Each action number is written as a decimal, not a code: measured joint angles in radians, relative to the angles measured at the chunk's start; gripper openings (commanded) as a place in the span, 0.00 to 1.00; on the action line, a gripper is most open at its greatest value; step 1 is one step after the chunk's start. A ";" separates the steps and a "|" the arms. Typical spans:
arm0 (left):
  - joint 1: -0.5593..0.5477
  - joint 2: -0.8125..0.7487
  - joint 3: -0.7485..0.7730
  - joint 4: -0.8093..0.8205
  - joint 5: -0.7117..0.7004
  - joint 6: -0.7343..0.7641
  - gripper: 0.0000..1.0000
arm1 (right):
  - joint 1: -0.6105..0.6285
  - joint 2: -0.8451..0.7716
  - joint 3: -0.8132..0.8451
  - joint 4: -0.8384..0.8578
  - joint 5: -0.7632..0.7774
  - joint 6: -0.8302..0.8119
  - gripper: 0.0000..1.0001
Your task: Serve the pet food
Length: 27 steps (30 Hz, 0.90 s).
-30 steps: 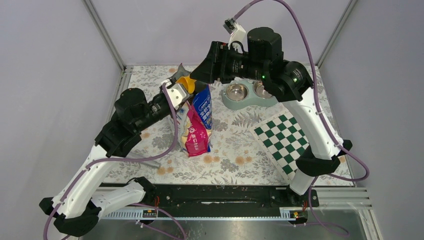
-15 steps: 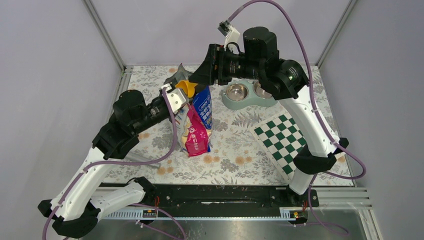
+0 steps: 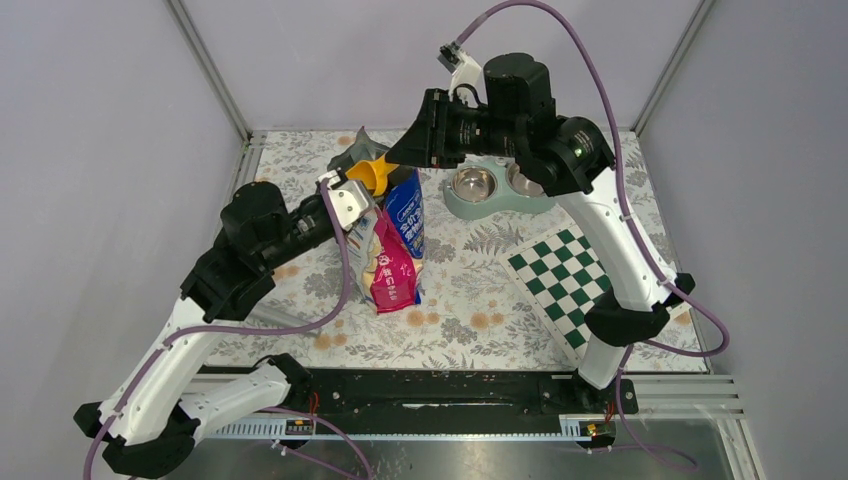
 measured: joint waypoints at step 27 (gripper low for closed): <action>0.094 0.222 0.369 -0.226 -0.620 -0.760 0.94 | 0.005 -0.417 -0.431 0.156 0.515 -0.212 0.00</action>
